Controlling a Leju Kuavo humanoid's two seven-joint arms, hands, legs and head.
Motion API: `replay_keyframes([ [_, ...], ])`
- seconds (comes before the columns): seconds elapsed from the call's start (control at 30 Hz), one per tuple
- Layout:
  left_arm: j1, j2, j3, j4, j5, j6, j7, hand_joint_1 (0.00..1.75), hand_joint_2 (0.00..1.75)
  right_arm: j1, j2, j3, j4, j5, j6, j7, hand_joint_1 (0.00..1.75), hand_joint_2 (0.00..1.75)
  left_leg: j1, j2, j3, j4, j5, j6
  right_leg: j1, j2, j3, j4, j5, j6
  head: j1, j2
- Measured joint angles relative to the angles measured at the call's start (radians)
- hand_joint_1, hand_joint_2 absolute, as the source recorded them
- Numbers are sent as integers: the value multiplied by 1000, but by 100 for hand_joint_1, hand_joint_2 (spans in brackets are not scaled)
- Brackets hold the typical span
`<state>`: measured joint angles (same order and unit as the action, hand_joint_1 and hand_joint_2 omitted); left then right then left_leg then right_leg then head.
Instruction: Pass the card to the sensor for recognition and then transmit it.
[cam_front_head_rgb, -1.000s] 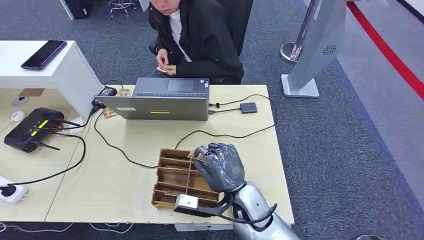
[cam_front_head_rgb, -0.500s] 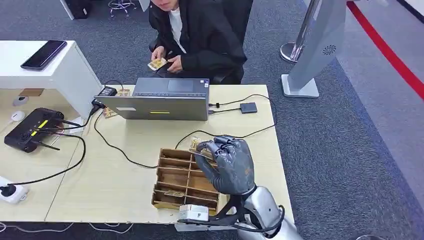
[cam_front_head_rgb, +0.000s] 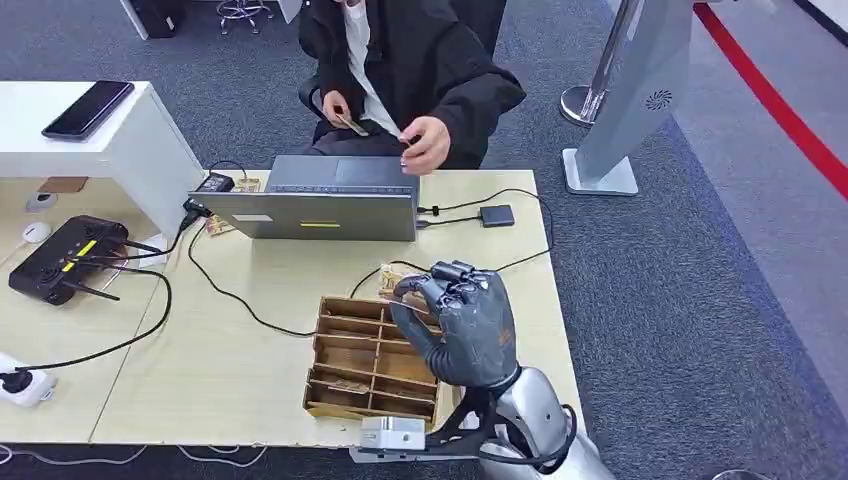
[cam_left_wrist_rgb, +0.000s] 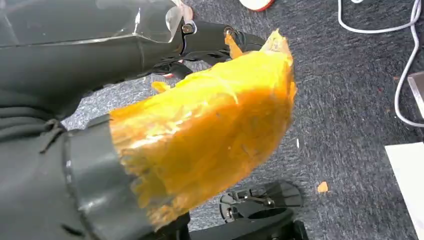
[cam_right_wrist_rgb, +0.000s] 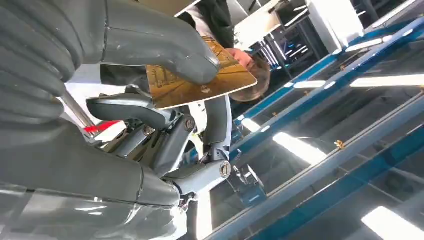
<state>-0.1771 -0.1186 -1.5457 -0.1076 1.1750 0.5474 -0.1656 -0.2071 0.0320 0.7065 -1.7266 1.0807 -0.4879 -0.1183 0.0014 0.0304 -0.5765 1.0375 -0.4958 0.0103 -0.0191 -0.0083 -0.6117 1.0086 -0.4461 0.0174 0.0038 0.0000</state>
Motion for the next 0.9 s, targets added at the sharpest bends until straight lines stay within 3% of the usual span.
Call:
replay_keyframes([
  [0.47,-8,0,0,0,-47,-12,24,0,0,-70,2,1,66,41,51,44,175,175,0,0,0,0,0,0,0,0,0,0,0,0,0,0],
  [0.9,-24,-2,0,0,-109,-32,54,0,0,-135,25,-4,214,69,93,106,175,175,0,0,0,0,0,0,0,0,0,0,0,0,0,0],
])
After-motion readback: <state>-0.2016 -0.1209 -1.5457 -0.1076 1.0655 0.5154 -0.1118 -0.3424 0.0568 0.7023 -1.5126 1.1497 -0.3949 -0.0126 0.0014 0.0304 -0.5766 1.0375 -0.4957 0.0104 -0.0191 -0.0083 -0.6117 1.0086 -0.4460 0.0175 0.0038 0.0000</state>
